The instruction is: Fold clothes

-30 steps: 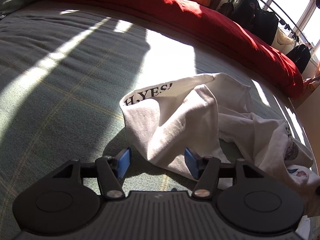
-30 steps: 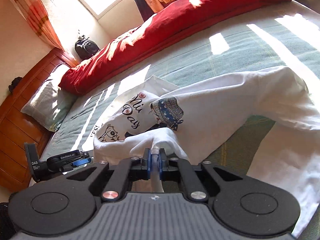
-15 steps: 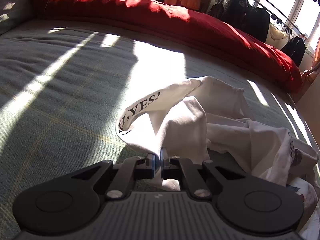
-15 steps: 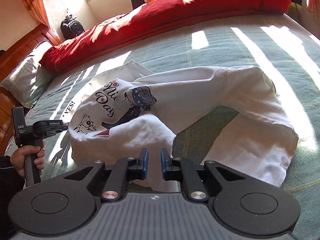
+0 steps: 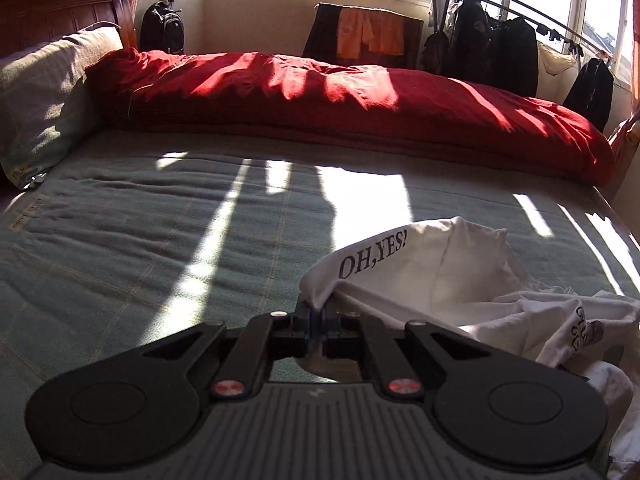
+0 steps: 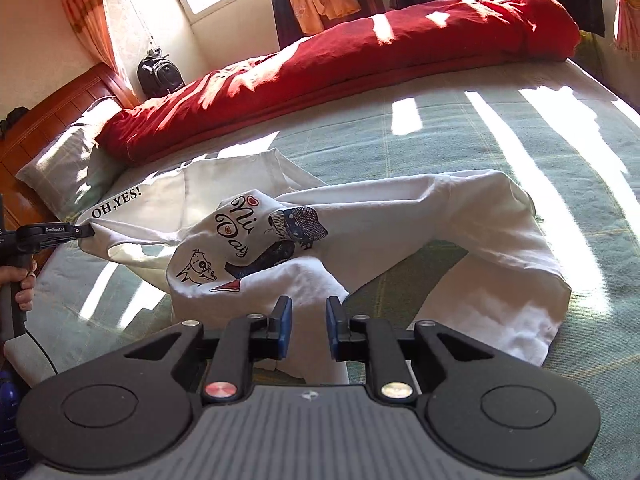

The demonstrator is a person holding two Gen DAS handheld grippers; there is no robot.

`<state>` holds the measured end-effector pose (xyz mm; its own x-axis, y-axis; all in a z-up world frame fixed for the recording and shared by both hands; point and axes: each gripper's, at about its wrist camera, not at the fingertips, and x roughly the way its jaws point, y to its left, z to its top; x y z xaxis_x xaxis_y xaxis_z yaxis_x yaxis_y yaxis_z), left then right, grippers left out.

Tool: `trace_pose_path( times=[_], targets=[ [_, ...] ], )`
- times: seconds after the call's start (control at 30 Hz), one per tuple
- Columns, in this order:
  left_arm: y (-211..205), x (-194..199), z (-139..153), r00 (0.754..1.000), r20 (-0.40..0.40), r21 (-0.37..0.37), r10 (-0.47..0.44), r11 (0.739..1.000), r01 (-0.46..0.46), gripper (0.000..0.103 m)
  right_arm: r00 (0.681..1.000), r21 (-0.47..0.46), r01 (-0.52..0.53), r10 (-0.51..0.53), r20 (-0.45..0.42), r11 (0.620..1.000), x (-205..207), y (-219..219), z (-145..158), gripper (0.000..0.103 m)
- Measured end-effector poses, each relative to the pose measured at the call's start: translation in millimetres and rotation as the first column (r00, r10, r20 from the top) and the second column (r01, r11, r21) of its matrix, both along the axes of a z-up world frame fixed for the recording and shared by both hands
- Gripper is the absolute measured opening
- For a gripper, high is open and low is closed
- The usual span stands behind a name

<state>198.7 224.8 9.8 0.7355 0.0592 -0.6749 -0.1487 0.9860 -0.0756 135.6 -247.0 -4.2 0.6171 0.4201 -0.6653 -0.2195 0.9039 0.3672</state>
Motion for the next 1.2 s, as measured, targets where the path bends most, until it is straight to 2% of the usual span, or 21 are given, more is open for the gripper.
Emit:
trace_pose_path(
  times=[0.17, 0.33, 0.5, 0.6, 0.67, 0.77, 0.83, 0.93, 1.03, 1.2],
  targets=[
    [9, -9, 14, 1.0, -0.015, 0.03, 0.011, 0.999, -0.01, 0.003, 1.0, -0.002, 0.011, -0.011, 0.016, 1.0, -9, -5, 8, 0.022],
    [24, -5, 23, 0.998, -0.001, 0.095, 0.062, 0.994, -0.062, 0.004, 1.0, -0.015, -0.004, 0.004, 0.022, 1.0, -13, 0, 9, 0.025],
    [30, 8, 28, 0.996, 0.003, 0.133, 0.084, 0.988, -0.083, 0.013, 1.0, -0.022, -0.019, 0.019, 0.007, 1.0, -13, 6, 5, 0.028],
    [33, 20, 23, 0.995, -0.049, 0.134, 0.084, 0.988, -0.077, 0.016, 1.0, -0.031, -0.027, 0.027, -0.001, 0.999, -12, 8, 3, 0.031],
    [36, 25, 20, 0.991, -0.083, 0.162, 0.107, 0.982, -0.092, 0.021, 1.0, -0.033, -0.027, 0.026, -0.005, 0.999, -10, 9, 2, 0.033],
    [45, 23, 17, 0.982, -0.102, 0.208, 0.156, 0.969, -0.133, 0.025, 0.999, -0.026, -0.034, 0.034, -0.008, 0.999, -11, 11, 0, 0.035],
    [56, 17, 16, 0.977, -0.104, 0.193, 0.188, 0.967, -0.166, 0.025, 0.999, -0.03, -0.042, 0.042, -0.01, 0.999, -13, 13, -2, 0.036],
    [58, 6, 13, 0.978, -0.128, 0.169, 0.167, 0.975, -0.145, 0.025, 0.999, -0.028, -0.048, 0.047, -0.023, 0.998, -12, 15, -6, 0.039],
    [43, -1, 9, 0.987, -0.138, 0.17, 0.087, 0.983, -0.063, 0.025, 0.998, -0.025, -0.052, 0.051, -0.032, 0.998, -12, 17, -10, 0.04],
    [10, 10, 1, 0.987, -0.151, 0.143, -0.05, 0.987, 0.072, 0.026, 0.996, -0.05, -0.077, 0.075, -0.037, 0.996, -4, 18, -13, 0.04]
  ],
)
